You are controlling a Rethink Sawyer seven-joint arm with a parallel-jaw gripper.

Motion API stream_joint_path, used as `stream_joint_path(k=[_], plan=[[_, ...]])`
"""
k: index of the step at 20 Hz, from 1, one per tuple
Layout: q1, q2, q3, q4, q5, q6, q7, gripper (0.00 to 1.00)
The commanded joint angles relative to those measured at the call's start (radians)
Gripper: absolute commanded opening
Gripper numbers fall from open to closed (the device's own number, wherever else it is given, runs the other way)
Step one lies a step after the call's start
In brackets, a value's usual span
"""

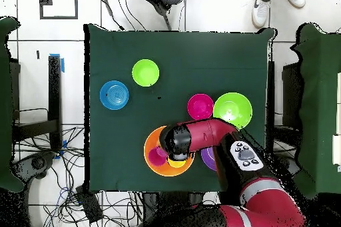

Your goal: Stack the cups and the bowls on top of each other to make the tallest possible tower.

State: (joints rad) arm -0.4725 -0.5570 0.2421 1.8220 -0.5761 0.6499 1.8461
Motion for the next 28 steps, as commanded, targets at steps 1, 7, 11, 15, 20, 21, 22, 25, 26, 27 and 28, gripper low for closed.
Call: stream_joint_path(k=[1,7,11,15,20,21,22,25,26,27,28], plan=[[0.016,0.007,0.006,-0.046,-0.037,-0.105,0.053,1.00],[-0.056,-0.195,0.050,0.162,-0.029,-0.187,0.000,1.00],[-0.120,-0.329,0.092,0.276,-0.002,-0.171,-0.069,1.00],[-0.130,-0.350,0.093,0.298,-0.024,-0.181,-0.064,1.00],[-0.132,-0.405,0.101,0.338,-0.017,-0.147,-0.068,1.00],[-0.139,-0.418,0.110,0.350,-0.007,-0.136,-0.077,1.00],[-0.143,-0.428,0.116,0.359,-0.002,-0.131,-0.082,1.00],[-0.153,-0.434,0.131,0.381,0.003,-0.145,-0.082,1.00],[-0.157,-0.432,0.136,0.386,0.002,-0.153,-0.080,1.00],[-0.158,-0.411,0.133,0.381,-0.016,-0.174,-0.072,1.00],[-0.153,-0.387,0.122,0.369,-0.038,-0.195,-0.059,1.00]])
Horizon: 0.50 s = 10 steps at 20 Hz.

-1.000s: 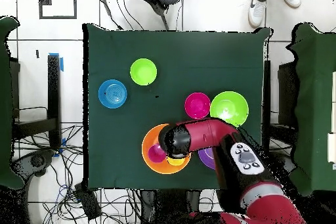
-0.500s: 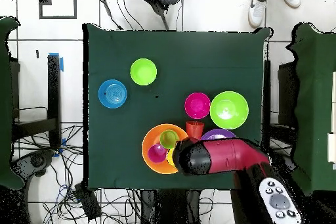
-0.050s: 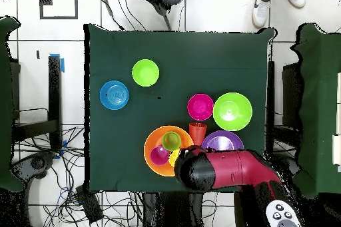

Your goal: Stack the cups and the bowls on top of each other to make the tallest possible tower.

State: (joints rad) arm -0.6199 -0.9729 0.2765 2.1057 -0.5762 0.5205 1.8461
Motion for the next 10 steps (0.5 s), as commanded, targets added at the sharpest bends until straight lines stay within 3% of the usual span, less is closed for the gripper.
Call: stream_joint_path(k=[1,5,10], plan=[[-0.001,0.054,0.078,0.073,-0.059,-0.086,-0.046,1.00],[0.004,0.114,0.053,0.026,-0.101,-0.107,-0.036,1.00],[-0.040,0.159,0.055,0.002,-0.141,-0.130,-0.071,1.00]])
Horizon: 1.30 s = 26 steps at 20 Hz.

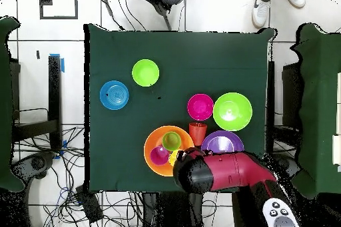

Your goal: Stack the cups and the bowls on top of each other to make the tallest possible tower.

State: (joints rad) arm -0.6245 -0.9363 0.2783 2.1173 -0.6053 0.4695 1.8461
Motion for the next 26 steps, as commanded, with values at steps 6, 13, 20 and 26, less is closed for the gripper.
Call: stream_joint_path(k=[6,13,20,26], plan=[[-0.115,0.144,0.098,-0.022,-0.127,-0.082,-0.122,1.00],[-0.169,0.097,0.150,-0.040,-0.131,-0.057,-0.141,1.00],[-0.225,0.167,0.198,-0.112,-0.166,-0.062,-0.167,1.00],[-0.243,0.265,0.216,-0.196,-0.232,-0.065,-0.185,1.00]])
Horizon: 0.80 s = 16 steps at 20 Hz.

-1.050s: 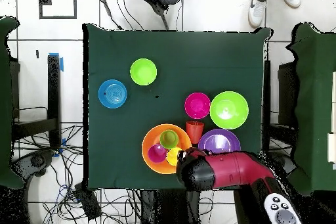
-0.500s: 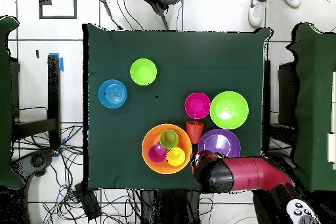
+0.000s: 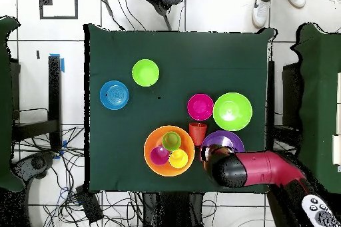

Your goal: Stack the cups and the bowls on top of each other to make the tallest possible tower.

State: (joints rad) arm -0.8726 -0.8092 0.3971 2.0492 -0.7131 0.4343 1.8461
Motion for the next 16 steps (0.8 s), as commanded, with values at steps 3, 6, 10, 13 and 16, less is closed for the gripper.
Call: stream_joint_path(k=[3,6,10,13,16], plan=[[-0.006,0.167,0.120,-0.143,-0.148,-0.024,-0.205,1.00],[-0.037,0.167,0.161,-0.137,-0.150,0.003,-0.247,1.00],[-0.102,0.174,0.217,-0.142,-0.173,0.032,-0.322,1.00],[-0.135,0.180,0.247,-0.147,-0.193,0.058,-0.356,1.00],[-0.137,0.184,0.252,-0.150,-0.229,0.049,-0.333,1.00]])
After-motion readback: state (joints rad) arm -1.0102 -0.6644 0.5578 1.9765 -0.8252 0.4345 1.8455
